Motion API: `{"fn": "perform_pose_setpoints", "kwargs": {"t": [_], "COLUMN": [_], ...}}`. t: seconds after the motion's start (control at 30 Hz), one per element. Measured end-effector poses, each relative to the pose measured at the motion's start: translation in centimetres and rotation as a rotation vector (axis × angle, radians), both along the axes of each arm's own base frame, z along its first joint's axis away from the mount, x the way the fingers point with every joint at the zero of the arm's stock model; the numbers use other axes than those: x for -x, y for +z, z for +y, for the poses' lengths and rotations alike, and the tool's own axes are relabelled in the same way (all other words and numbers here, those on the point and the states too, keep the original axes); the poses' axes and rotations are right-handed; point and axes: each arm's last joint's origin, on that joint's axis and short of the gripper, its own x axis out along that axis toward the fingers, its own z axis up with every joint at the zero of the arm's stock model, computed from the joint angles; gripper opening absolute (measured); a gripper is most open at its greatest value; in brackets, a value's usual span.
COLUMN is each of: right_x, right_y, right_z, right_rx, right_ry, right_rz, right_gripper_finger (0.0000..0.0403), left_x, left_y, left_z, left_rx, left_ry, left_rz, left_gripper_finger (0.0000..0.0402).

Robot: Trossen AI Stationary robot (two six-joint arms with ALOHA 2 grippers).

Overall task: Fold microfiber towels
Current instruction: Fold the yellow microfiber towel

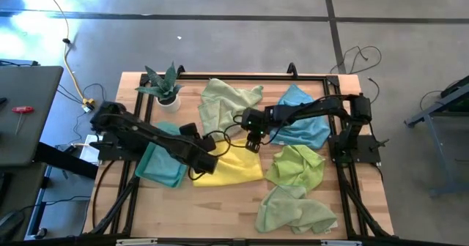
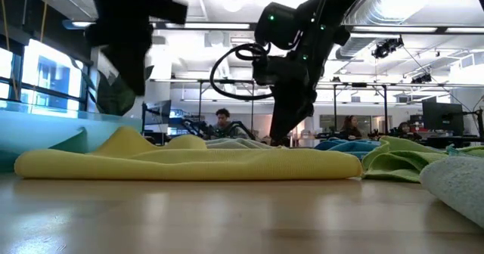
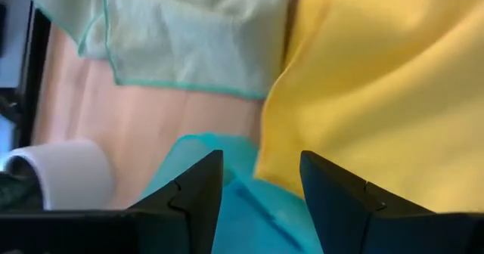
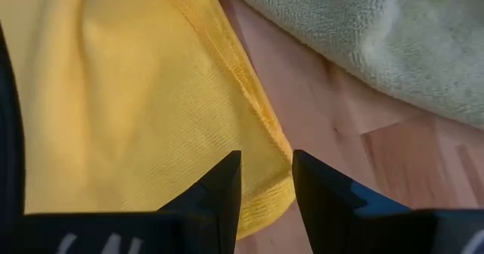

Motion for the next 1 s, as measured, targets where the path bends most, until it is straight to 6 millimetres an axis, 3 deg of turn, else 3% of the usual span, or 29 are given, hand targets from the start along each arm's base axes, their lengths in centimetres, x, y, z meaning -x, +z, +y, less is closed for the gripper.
{"fn": "perform_pose_setpoints", "kwargs": {"t": [0.23, 0.47, 0.83, 1.0], "right_x": [0.0, -0.3, -0.7, -0.6], "right_y": [-0.5, -1.9, -2.1, -2.1], "right_z": [-0.7, -0.5, -0.3, -0.3], "right_rx": [-0.066, -0.115, -0.125, -0.128], "right_ry": [-0.006, 0.007, -0.009, -0.015], "right_rz": [0.001, 0.038, 0.017, 0.021], "right_gripper_finger": [0.0113, 0.0111, 0.0012, 0.0006], "left_x": [1.8, 3.7, 5.0, 5.0], "left_y": [4.5, 7.5, 8.6, 8.6], "left_z": [-0.9, -2.3, -4.0, -4.0], "left_rx": [0.093, 0.185, 0.158, 0.16], "left_ry": [0.061, 0.123, 0.13, 0.132], "left_rz": [-0.289, -0.508, -0.638, -0.64], "left_gripper_finger": [0.0168, 0.0168, 0.0168, 0.0168]}}
